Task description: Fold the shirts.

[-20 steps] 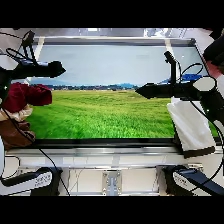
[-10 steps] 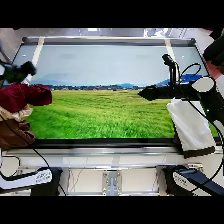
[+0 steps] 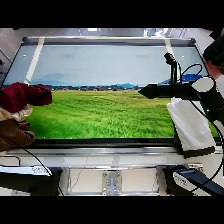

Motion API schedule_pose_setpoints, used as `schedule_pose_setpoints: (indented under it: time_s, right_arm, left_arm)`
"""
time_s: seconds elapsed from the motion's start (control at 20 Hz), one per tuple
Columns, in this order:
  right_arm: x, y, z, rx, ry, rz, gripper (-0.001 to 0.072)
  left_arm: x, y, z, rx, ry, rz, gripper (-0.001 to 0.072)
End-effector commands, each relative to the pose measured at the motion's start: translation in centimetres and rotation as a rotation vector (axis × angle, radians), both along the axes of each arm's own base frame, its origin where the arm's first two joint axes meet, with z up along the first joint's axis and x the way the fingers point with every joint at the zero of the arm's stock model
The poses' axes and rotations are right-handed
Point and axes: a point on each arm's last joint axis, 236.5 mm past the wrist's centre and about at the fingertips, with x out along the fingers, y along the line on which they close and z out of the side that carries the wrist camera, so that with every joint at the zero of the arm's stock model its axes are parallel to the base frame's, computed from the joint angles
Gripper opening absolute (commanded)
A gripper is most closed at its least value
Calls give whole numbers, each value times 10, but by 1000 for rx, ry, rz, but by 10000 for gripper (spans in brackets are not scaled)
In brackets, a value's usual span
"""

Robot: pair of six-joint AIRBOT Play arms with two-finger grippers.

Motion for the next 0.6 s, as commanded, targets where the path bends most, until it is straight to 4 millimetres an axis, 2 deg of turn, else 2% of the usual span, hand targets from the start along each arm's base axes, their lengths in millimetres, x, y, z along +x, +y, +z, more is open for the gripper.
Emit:
schedule_pose_setpoints:
  time_s: [0.0,0.1,0.15,0.2,0.25,0.3,0.35,0.45,0.5,0.55]
  right_arm:
    - [1,1,1,25,31,-31,13]
    - [1,2,2,34,32,-31,13]
    - [1,2,3,39,38,-37,13]
    - [1,2,2,44,47,-45,13]
    - [1,2,3,46,50,-47,12]
    - [1,2,3,46,50,-47,13]
    - [1,2,3,47,51,-48,13]
    - [1,2,2,48,54,-51,12]
    - [1,2,2,47,53,-52,12]
    - [3,1,3,46,47,-58,13]
  left_arm:
    - [16,1,-34,-80,-46,9,651]
    - [37,-2,-36,-117,-131,30,634]
    - [47,-5,-33,-123,-169,23,563]
    - [56,-8,-28,-127,-209,11,481]
    - [62,-11,-23,-139,-238,11,357]
    - [66,-14,-19,-157,-266,13,188]
    - [69,-17,-15,-174,-282,19,110]
    - [70,-23,-8,-202,-299,17,114]
    - [69,-26,-4,-207,-298,9,158]
    - [68,-28,1,-207,-300,4,322]
